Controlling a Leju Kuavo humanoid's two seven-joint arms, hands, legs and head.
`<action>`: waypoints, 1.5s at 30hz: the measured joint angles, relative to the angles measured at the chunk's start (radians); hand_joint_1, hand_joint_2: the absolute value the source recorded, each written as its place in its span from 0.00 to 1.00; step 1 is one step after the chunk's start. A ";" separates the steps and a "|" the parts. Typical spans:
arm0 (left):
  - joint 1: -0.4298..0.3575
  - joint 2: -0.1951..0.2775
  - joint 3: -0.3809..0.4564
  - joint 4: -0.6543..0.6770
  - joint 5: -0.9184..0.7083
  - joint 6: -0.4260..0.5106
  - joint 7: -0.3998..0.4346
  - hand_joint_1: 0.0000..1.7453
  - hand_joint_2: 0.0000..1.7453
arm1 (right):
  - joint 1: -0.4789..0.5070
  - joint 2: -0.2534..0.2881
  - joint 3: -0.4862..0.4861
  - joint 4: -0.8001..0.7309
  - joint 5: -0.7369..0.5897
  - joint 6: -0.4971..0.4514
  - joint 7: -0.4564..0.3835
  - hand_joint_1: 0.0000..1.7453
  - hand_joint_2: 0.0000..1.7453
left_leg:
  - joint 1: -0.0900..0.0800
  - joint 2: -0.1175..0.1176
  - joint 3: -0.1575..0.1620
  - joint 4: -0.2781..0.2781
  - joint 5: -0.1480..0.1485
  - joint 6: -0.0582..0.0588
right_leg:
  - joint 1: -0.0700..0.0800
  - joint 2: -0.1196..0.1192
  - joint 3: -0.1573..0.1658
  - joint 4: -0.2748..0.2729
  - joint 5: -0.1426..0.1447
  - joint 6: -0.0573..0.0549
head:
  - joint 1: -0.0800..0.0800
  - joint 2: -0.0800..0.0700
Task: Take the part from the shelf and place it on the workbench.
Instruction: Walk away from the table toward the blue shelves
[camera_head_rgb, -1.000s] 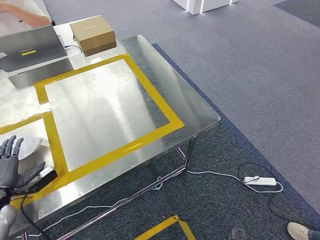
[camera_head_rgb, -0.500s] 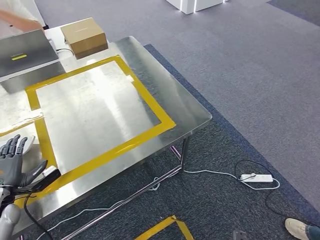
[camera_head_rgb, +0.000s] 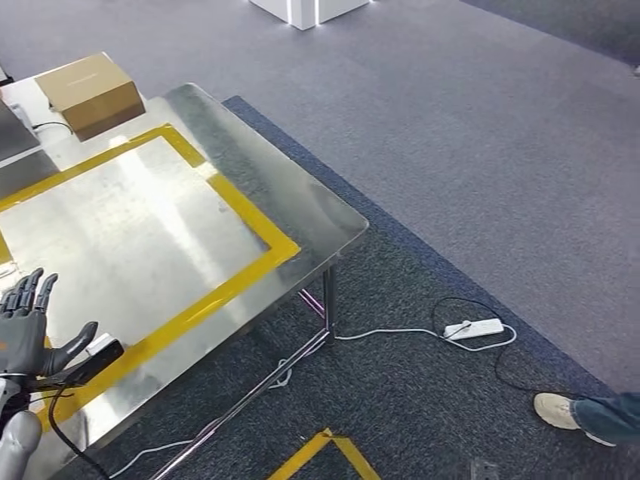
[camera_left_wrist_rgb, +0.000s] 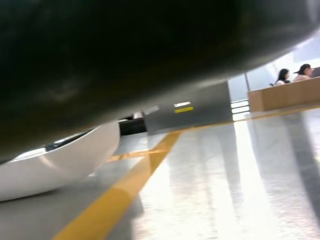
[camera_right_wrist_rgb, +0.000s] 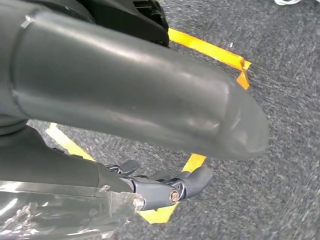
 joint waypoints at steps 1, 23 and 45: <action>0.002 -0.002 -0.001 -0.008 0.001 -0.004 0.000 0.00 0.00 | 0.001 0.000 -0.001 0.000 0.000 0.000 0.001 0.00 0.00 | -0.002 0.000 0.003 -0.008 -0.003 0.003 | -0.001 0.011 -0.004 -0.002 0.003 0.008 | 0.000 0.000; 0.051 -0.038 -0.034 -0.145 -0.001 -0.030 0.000 0.00 0.00 | 0.002 -0.002 -0.018 0.000 -0.008 0.004 0.011 0.00 0.00 | -0.016 0.085 -0.072 0.197 -0.130 -0.007 | 0.004 -0.095 0.006 -0.011 0.006 -0.020 | 0.014 0.000; 0.111 -0.068 -0.079 -0.269 -0.022 -0.057 0.016 0.00 0.00 | 0.009 -0.001 -0.030 0.000 -0.009 0.026 0.028 0.00 0.00 | -0.024 0.159 0.033 -0.008 -0.028 0.031 | 0.011 -0.176 -0.005 0.019 -0.006 0.019 | 0.024 0.000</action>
